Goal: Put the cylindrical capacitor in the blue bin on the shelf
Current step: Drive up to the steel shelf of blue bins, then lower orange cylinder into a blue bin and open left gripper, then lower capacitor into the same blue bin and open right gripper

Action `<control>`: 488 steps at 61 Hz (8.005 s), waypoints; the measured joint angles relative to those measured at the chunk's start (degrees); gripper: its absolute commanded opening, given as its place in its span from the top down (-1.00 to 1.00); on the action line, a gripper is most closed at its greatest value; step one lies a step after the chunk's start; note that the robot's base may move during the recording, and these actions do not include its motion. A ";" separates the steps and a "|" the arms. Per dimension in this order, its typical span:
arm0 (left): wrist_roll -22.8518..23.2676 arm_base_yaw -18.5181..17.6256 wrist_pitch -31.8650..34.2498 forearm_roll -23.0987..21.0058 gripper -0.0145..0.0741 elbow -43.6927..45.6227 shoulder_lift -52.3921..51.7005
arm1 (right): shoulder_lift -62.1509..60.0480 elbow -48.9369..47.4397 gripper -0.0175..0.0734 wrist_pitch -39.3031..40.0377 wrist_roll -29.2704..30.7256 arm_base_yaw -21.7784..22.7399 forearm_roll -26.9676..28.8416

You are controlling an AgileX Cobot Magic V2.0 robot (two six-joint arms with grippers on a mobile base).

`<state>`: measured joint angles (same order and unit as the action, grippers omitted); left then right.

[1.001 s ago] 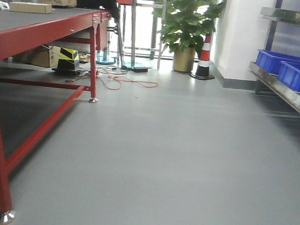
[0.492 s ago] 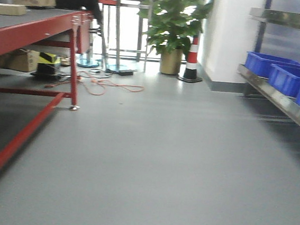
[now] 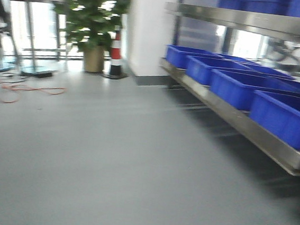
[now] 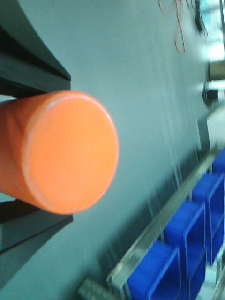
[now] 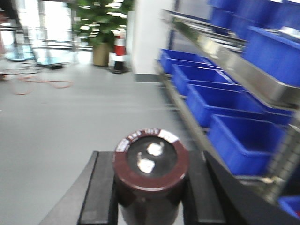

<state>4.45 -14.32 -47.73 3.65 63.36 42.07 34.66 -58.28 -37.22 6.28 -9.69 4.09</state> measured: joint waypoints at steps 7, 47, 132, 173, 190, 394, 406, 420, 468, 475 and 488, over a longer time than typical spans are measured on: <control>0.00 0.00 0.00 0.00 0.92 0.00 0.00 | 0.00 0.00 0.71 0.00 0.00 0.00 0.00; 0.00 0.00 0.00 0.00 0.92 0.00 0.00 | 0.00 0.00 0.71 0.20 0.00 0.00 0.00; 0.00 0.00 0.00 0.59 0.92 0.00 0.00 | 0.00 0.00 0.71 0.20 0.00 0.00 0.00; 0.00 0.00 0.00 0.69 0.92 0.00 0.00 | 0.00 0.00 0.71 0.32 0.00 0.00 0.00; 0.00 0.00 0.00 0.80 0.92 0.00 0.00 | 0.00 0.00 0.71 0.32 0.00 0.00 0.00; -8.94 -21.78 0.28 -6.86 -0.30 47.13 62.51 | 0.00 0.00 0.71 1.13 0.00 0.00 0.00; -8.94 -21.78 -2.36 -6.86 0.34 47.13 57.89 | 0.00 0.00 0.71 1.13 0.00 0.00 0.00; -8.94 -21.19 -9.11 -6.74 0.92 46.75 49.44 | 0.00 0.00 0.71 1.13 0.00 0.00 0.00; 7.63 -21.06 3.95 7.75 0.92 -4.89 -3.77 | 0.11 0.00 0.71 -0.09 0.00 0.00 0.35; 7.62 -21.06 4.86 7.91 0.92 -10.62 -10.26 | 1.25 0.00 0.71 -0.09 0.00 0.00 0.44; 7.74 -21.06 4.86 7.90 0.92 -13.01 -15.36 | 8.69 -5.61 0.71 -0.18 2.17 -4.55 2.19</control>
<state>12.18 -35.38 -42.87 11.55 50.35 26.71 43.35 -63.89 -37.40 8.45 -14.24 6.28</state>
